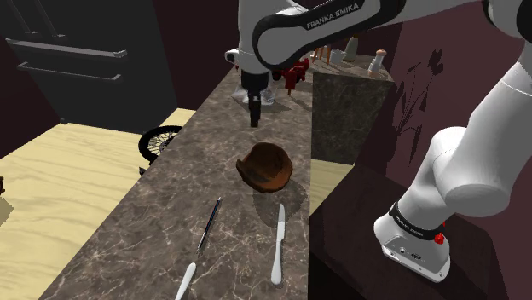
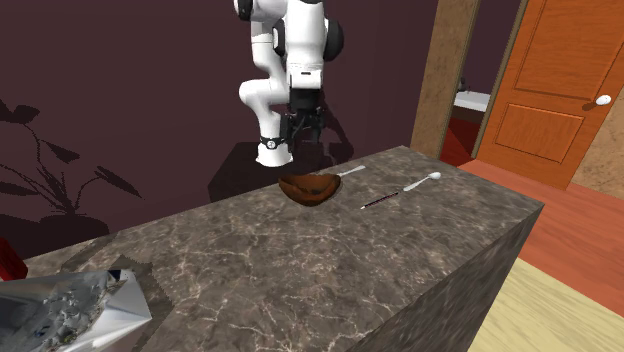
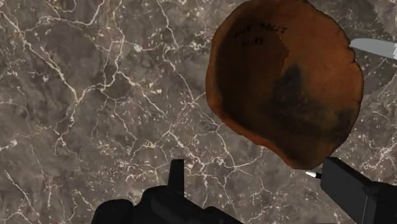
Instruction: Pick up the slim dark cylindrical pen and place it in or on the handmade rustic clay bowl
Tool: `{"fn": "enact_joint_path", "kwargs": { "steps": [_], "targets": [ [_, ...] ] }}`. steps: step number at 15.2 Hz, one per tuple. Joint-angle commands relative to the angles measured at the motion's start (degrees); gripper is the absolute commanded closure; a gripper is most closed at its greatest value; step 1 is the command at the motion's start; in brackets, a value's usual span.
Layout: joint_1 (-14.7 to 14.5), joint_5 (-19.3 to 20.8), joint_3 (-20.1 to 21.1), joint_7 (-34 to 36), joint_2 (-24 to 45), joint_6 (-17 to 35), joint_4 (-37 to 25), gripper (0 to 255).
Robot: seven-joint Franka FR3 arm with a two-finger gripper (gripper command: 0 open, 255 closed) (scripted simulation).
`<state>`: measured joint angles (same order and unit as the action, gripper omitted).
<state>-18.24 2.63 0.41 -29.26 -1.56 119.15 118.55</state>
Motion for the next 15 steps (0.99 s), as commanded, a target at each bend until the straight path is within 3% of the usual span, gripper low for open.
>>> {"fn": "enact_joint_path", "kwargs": {
  "steps": [1, 15],
  "targets": [
    [-1.07, -0.12, 1.01, -2.60, 2.67, 1.19, -1.64, 0],
    [-8.03, 1.69, 8.99, -18.23, 17.05, 9.17, -8.32, 0]
  ]
}}
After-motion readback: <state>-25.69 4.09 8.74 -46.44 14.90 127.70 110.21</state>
